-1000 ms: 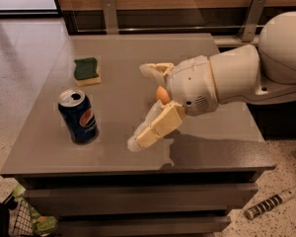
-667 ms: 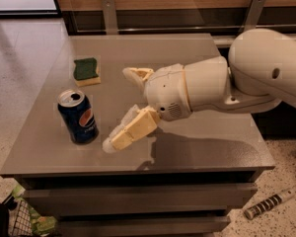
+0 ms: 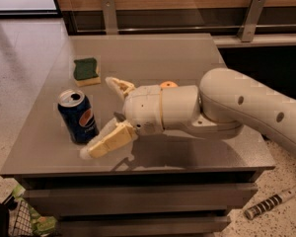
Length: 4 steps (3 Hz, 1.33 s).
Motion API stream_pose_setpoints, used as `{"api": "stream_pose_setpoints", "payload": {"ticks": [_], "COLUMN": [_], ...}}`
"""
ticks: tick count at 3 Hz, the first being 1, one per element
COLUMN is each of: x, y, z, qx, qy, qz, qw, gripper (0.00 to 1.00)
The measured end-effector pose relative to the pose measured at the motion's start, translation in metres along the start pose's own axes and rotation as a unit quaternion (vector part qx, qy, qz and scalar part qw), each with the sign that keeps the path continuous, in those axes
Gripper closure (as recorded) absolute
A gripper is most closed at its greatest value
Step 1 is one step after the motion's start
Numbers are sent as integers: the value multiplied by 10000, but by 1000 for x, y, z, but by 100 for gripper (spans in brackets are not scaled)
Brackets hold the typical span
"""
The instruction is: Pick pepsi can
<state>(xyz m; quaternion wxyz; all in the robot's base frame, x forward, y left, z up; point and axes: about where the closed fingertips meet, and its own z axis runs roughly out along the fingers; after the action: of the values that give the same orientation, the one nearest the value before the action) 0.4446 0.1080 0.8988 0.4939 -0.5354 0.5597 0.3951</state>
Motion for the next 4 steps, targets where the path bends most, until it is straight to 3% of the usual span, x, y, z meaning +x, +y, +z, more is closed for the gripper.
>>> {"api": "stream_pose_setpoints", "payload": {"ticks": [1, 2, 3, 4], "x": [13, 20, 16, 6], "y": [0, 0, 1, 3], "z": [17, 33, 51, 66], "qx": [-19, -85, -243, -436], "qy": [-157, -299, -486, -638], "qz": [62, 91, 22, -90], "qw": [9999, 9995, 9985, 9970], "gripper": [0, 8, 25, 49]}}
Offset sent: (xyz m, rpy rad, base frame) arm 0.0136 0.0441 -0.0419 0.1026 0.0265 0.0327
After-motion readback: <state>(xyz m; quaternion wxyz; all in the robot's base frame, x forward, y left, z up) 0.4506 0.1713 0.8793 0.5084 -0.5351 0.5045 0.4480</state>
